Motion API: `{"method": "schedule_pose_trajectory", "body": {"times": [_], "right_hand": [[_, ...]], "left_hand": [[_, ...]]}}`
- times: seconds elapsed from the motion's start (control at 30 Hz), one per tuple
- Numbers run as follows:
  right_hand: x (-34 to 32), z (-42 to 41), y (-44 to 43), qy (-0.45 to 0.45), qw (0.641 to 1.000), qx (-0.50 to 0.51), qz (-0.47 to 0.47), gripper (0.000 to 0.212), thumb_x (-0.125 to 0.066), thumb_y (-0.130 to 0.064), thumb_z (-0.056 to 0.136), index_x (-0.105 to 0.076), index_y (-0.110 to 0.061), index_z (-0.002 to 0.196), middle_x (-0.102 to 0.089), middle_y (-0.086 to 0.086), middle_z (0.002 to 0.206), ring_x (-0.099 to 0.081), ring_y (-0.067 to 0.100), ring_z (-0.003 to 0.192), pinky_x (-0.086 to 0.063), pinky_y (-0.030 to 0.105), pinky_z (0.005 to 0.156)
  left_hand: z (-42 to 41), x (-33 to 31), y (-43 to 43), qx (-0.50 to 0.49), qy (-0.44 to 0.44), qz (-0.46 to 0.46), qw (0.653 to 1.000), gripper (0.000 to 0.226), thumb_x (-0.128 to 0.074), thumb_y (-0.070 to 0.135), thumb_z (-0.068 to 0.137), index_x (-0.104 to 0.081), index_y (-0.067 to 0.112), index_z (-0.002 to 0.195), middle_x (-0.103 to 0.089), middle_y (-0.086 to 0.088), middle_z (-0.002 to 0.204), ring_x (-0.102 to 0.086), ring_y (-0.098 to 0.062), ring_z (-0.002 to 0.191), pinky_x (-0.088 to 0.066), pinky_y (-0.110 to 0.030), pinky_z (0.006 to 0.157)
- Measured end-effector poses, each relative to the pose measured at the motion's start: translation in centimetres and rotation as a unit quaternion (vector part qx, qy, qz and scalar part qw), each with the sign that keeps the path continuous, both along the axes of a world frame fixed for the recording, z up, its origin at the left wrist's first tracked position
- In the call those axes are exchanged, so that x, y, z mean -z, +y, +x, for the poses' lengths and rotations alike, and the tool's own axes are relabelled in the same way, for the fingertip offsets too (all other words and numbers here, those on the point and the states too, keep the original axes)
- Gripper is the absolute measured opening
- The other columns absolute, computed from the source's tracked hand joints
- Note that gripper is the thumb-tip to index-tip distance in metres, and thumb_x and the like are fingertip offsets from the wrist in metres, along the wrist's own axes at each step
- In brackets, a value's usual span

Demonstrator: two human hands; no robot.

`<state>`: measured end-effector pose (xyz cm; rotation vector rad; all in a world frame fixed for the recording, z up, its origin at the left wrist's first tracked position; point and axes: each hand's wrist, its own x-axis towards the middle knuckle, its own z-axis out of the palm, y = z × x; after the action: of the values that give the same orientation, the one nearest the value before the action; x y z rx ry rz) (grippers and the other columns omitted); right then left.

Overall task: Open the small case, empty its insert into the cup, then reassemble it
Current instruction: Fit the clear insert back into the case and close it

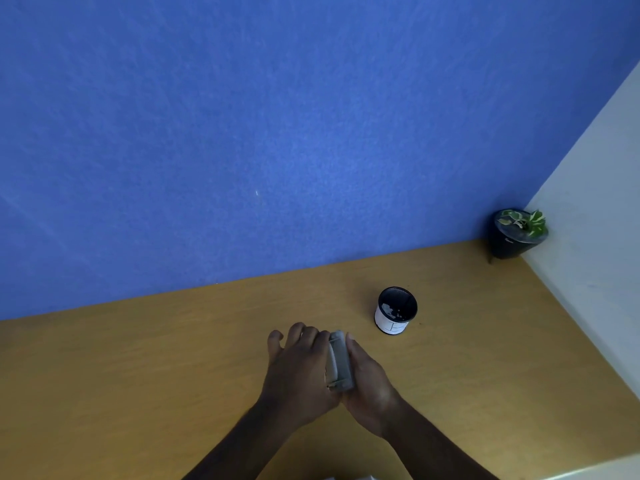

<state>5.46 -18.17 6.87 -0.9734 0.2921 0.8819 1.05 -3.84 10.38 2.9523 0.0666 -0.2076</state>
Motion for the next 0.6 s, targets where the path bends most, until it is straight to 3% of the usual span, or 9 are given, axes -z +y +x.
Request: {"method": "schedule_pose_trajectory", "body": {"times": [0.17,0.27,0.33,0.4,0.43,0.5,0.6], "right_hand": [[-0.5,-0.2,-0.1,-0.034,0.999,-0.008,-0.011,0.046,-0.043,-0.039,0.111,-0.072,-0.009,0.131,-0.073,0.019,0.12,-0.068,0.031,0.108,-0.055,0.042,0.088],[-0.7,-0.3,-0.2,-0.052,0.998,-0.019,-0.02,0.044,-0.041,-0.038,0.111,-0.072,-0.011,0.129,-0.073,0.016,0.116,-0.068,0.028,0.099,-0.055,0.043,0.083],[-0.5,-0.2,-0.2,-0.049,0.998,-0.016,-0.027,0.047,-0.042,-0.04,0.111,-0.071,-0.008,0.128,-0.075,0.016,0.114,-0.072,0.028,0.09,-0.057,0.047,0.082],[-0.5,-0.1,-0.2,-0.042,0.999,-0.012,-0.033,0.046,-0.044,-0.039,0.111,-0.073,-0.007,0.128,-0.079,0.018,0.117,-0.077,0.035,0.09,-0.061,0.049,0.084],[-0.5,-0.1,-0.1,-0.04,0.998,-0.012,-0.041,0.045,-0.044,-0.038,0.111,-0.074,-0.009,0.127,-0.079,0.019,0.119,-0.078,0.04,0.095,-0.062,0.05,0.085],[-0.8,-0.1,0.0,-0.045,0.997,-0.023,-0.056,0.045,-0.041,-0.037,0.111,-0.076,-0.012,0.127,-0.079,0.019,0.124,-0.078,0.042,0.102,-0.065,0.049,0.084],[-1.4,-0.4,0.3,-0.063,0.994,-0.052,-0.066,0.048,-0.037,-0.038,0.111,-0.076,-0.016,0.126,-0.078,0.019,0.126,-0.077,0.045,0.11,-0.064,0.047,0.086]], "left_hand": [[-0.2,0.2,0.2,-0.025,0.001,-0.033,0.999,0.097,-0.051,0.079,0.066,-0.041,0.038,0.153,-0.052,0.017,0.138,-0.042,-0.014,0.139,-0.02,-0.045,0.106],[-0.3,-0.1,0.7,-0.072,0.031,-0.161,0.984,0.108,-0.064,0.085,0.065,-0.035,0.04,0.158,-0.041,0.027,0.145,-0.033,-0.002,0.14,-0.02,-0.042,0.116],[-0.3,-0.6,1.4,-0.163,0.054,-0.312,0.934,0.1,-0.073,0.077,0.074,-0.041,0.036,0.158,-0.042,0.026,0.152,-0.036,0.0,0.14,-0.028,-0.044,0.125],[-0.4,-0.9,2.1,-0.267,0.055,-0.452,0.849,0.069,-0.075,0.054,0.094,-0.054,0.025,0.153,-0.06,0.008,0.152,-0.055,-0.01,0.138,-0.044,-0.045,0.121],[-0.5,-1.0,2.3,-0.301,0.05,-0.485,0.82,0.053,-0.071,0.042,0.101,-0.06,0.021,0.148,-0.068,0.0,0.146,-0.062,-0.016,0.134,-0.05,-0.043,0.116],[-0.8,-0.9,2.2,-0.314,0.048,-0.515,0.796,0.03,-0.063,0.024,0.109,-0.072,0.014,0.136,-0.078,-0.007,0.129,-0.071,-0.024,0.125,-0.056,-0.041,0.104],[-1.2,-0.5,1.6,-0.309,0.048,-0.591,0.743,0.026,-0.057,0.009,0.11,-0.077,0.006,0.126,-0.084,-0.015,0.116,-0.081,-0.029,0.111,-0.068,-0.044,0.09]]}}
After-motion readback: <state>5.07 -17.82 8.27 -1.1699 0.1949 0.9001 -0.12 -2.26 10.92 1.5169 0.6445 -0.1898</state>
